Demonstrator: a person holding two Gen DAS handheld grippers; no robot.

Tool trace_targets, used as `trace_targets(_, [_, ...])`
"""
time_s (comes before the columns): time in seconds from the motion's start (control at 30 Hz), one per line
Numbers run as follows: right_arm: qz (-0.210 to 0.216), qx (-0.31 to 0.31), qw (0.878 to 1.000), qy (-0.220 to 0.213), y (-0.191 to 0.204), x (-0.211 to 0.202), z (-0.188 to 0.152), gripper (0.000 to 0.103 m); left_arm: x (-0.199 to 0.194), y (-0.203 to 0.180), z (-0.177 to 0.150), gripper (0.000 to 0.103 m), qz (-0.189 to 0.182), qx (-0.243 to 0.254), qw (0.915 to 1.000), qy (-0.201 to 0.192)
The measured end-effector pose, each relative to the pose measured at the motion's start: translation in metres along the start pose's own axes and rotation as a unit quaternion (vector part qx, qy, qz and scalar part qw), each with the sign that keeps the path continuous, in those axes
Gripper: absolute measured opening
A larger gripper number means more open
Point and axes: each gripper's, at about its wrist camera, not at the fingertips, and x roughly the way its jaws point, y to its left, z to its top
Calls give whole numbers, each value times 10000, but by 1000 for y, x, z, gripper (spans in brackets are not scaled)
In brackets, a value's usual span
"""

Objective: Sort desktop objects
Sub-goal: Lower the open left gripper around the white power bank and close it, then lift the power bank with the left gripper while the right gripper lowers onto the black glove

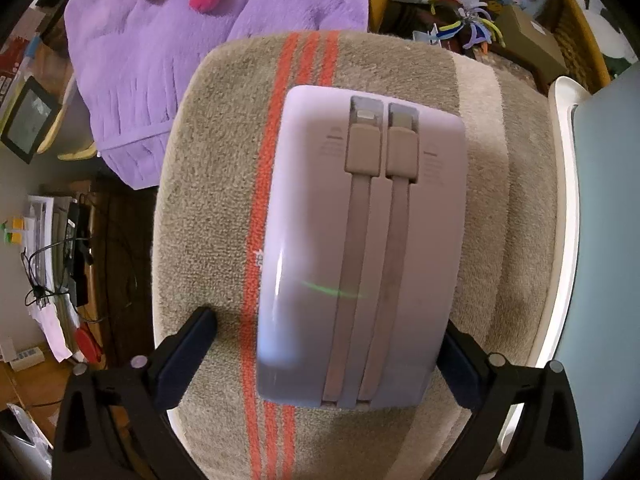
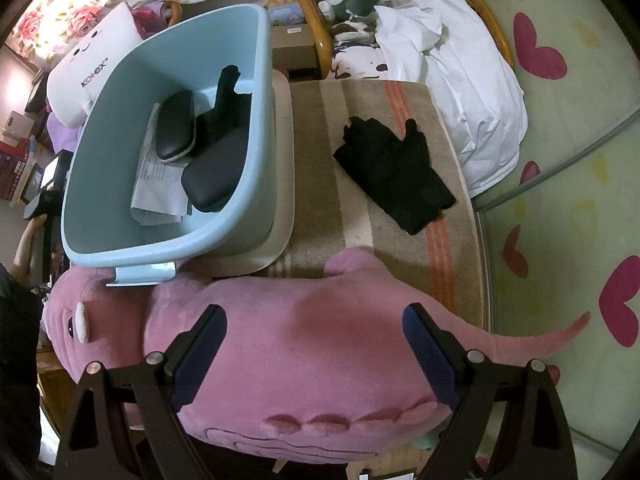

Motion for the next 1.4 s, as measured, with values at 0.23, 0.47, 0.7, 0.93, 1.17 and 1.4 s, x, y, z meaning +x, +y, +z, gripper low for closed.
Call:
trace_targets(0.23, [16,-37,10000,-3,5,0,1,92,-10,-9,0,79,30,288,9995,-149])
trace_targets(0.47, [40,-62,9999,-148,3,-8,2,92,-15,0,3,76,-152,165,9993,-305])
trace_targets(0.7, [-367,-153,9982,-446,-25,-11,22,92,-12,-11,-8,75,-218,115,9990,-359])
trace_targets(0.93, [-461,-478,9972,-334,-57,23,58,92,-12,-7,-8,75,-344,29,9987,-367])
trace_targets(1.17, [-339,-449,9984,-73,-74,59,80,92,-16,-12,-10,75,-309,44,9988,-381])
trace_targets(1.4, [-323,-118,9992,181,-102,92,97,92,-25,-14,-17,75,-346,0,9981,-513])
